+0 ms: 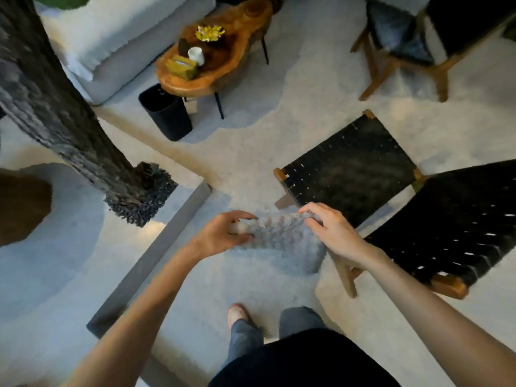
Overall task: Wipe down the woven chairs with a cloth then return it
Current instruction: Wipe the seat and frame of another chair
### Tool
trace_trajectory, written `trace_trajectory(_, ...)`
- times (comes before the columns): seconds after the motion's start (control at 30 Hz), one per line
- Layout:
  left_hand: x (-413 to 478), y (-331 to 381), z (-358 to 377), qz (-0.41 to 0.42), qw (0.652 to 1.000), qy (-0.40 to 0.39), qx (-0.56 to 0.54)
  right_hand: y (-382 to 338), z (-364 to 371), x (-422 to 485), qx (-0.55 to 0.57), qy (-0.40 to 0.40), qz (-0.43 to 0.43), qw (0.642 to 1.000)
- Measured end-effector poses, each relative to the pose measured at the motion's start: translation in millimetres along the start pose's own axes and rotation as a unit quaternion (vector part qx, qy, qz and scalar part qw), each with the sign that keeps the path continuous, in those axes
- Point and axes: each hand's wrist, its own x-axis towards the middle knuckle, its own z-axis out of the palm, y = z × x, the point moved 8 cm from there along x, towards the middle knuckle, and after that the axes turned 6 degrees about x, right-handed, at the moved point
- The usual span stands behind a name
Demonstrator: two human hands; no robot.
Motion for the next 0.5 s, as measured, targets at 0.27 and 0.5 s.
trace_trajectory(0.27,106.3,38.8,1.0,0.154,0.963,-0.164,0.151,26.9,-29.1,5.0,-0.013,0.103,0.139,0.985)
trace_trajectory(0.5,198.6,101.9,36.5,0.167,0.943,-0.257,0.129,86.8,-85.8,0.9,-0.025,0.22,0.241,0.945)
